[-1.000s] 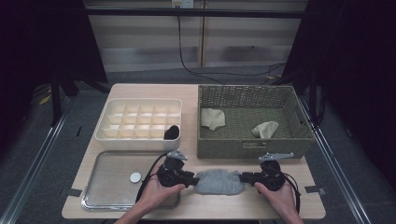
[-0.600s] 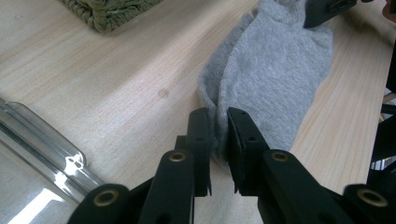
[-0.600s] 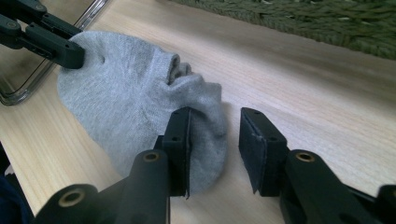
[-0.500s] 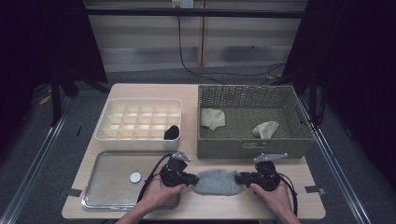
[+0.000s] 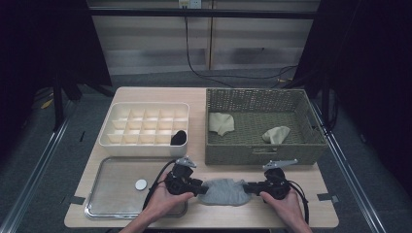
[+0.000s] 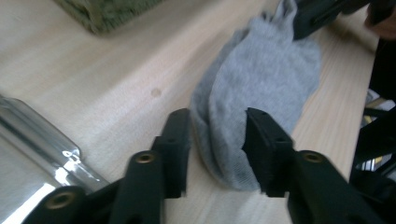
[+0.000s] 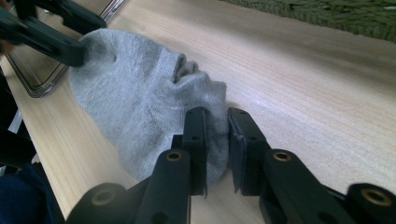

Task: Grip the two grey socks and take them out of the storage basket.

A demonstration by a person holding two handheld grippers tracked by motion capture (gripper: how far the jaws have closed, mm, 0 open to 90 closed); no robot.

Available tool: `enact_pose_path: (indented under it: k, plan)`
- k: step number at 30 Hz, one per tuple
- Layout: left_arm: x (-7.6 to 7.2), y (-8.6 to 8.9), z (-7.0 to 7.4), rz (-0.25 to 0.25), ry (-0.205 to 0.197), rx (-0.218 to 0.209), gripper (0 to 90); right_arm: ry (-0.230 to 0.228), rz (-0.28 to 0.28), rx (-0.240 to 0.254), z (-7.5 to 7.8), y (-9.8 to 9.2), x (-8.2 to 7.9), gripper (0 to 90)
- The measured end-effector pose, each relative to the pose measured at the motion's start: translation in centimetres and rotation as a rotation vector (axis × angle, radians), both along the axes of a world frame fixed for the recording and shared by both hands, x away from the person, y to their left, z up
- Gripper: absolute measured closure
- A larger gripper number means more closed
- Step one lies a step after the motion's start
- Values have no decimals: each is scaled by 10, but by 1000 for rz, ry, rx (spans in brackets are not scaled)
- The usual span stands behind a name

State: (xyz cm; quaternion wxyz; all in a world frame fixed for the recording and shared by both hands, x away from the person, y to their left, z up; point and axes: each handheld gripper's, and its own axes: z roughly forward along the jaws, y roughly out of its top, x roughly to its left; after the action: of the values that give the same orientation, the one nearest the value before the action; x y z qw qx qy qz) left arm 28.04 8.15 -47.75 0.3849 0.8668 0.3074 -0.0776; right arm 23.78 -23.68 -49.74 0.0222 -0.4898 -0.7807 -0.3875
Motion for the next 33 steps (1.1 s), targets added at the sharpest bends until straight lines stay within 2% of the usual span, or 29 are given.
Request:
enact_pose_path:
  k: [3, 4, 6, 7, 8, 10, 14, 17, 20, 23, 26, 33]
  plan:
    - [-2, -2, 15, -7, -24, -25, 570, 7, -3, 8, 0, 0, 1, 813]
    - [-4, -4, 18, -10, -33, -28, 598, 7, -4, 9, 0, 0, 1, 819]
    - [-7, -10, 25, -53, -54, -27, 666, 6, -4, 11, 1, 0, 1, 829]
    - [-9, -13, 26, -52, -57, -40, 695, 5, -4, 12, 1, 0, 1, 832]
    - [-9, -16, 26, -61, -57, -27, 731, -2, -3, 13, 1, 0, 1, 835]
    - [-8, -25, 24, -77, -50, -13, 780, -1, -6, 14, 2, 0, 0, 842]
    - [-7, -39, 14, -81, -36, -1, 786, 1, -7, 15, 2, -1, 0, 848]
    - [-8, -44, 7, -87, -24, -1, 814, -2, -6, 18, 2, -2, -1, 862]
    - [-9, -46, 0, -85, -12, 23, 836, -2, -6, 18, 2, -2, -1, 866]
    - [-8, -48, -4, -88, -14, 42, 835, -2, -7, 18, 2, -2, -2, 855]
    - [-9, -50, -8, -71, -8, 36, 811, -8, -4, 13, 2, -2, -2, 826]
    - [-10, -57, -6, -99, -25, 36, 799, -8, 5, 5, 1, 0, -2, 802]
